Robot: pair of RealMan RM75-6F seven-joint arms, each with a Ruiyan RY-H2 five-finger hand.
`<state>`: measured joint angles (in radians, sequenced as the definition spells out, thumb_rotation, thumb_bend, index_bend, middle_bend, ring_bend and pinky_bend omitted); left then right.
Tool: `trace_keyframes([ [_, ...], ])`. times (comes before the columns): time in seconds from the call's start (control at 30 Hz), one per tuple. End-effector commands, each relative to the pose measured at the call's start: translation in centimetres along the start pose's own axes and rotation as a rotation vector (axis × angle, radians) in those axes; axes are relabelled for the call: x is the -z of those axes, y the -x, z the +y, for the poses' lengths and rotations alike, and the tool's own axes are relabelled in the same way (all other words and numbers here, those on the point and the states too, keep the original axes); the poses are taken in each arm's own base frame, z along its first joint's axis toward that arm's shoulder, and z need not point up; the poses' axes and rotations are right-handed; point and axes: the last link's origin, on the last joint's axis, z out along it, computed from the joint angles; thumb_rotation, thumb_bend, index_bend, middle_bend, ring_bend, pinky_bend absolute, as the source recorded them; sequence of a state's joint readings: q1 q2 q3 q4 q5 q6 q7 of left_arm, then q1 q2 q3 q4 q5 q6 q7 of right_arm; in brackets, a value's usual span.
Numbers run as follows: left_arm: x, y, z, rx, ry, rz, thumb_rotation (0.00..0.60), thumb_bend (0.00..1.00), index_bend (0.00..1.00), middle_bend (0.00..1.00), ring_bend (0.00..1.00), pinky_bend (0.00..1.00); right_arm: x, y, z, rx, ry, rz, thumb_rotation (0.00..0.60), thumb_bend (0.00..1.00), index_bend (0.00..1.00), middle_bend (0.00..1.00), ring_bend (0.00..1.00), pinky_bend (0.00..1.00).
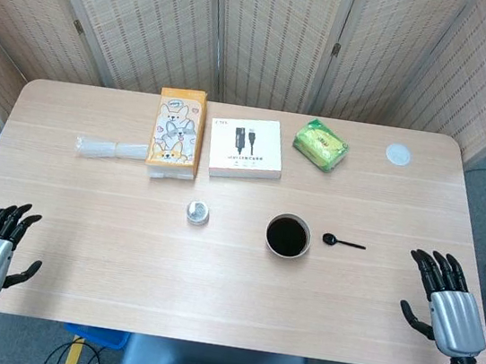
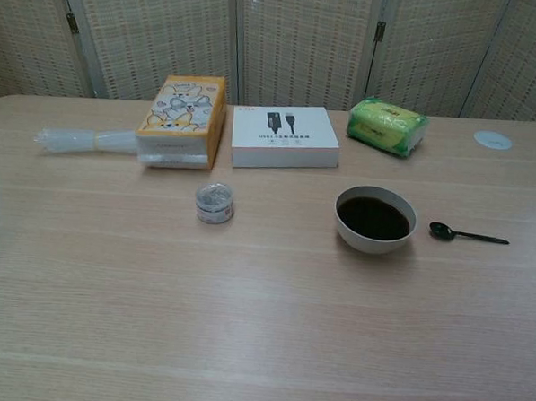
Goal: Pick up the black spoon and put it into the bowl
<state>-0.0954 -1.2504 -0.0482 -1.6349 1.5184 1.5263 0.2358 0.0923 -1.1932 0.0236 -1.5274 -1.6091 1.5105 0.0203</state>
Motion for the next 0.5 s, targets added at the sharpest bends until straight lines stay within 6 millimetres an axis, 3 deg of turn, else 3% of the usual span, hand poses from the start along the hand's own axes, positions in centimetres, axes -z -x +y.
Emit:
trace_keyframes([
  [0.03,0.05,0.08,-0.1,-0.005,-0.008,-0.016,0.6,0.27,0.22,0.13,0.13,0.15,-0.01,0.03,0.0,0.001,0.0,-0.002,0.6,0.25,0.09,0.12,0.08,0.04],
  [0.5,0.03,0.17,0.14,0.003,-0.006,-0.02,0.6,0.27,0.22,0.13,0.13,0.15,-0.1,0.0,0.04,-0.002,-0.002,-0.01,0.6,0.25,0.09,0.14,0.08,0.04],
])
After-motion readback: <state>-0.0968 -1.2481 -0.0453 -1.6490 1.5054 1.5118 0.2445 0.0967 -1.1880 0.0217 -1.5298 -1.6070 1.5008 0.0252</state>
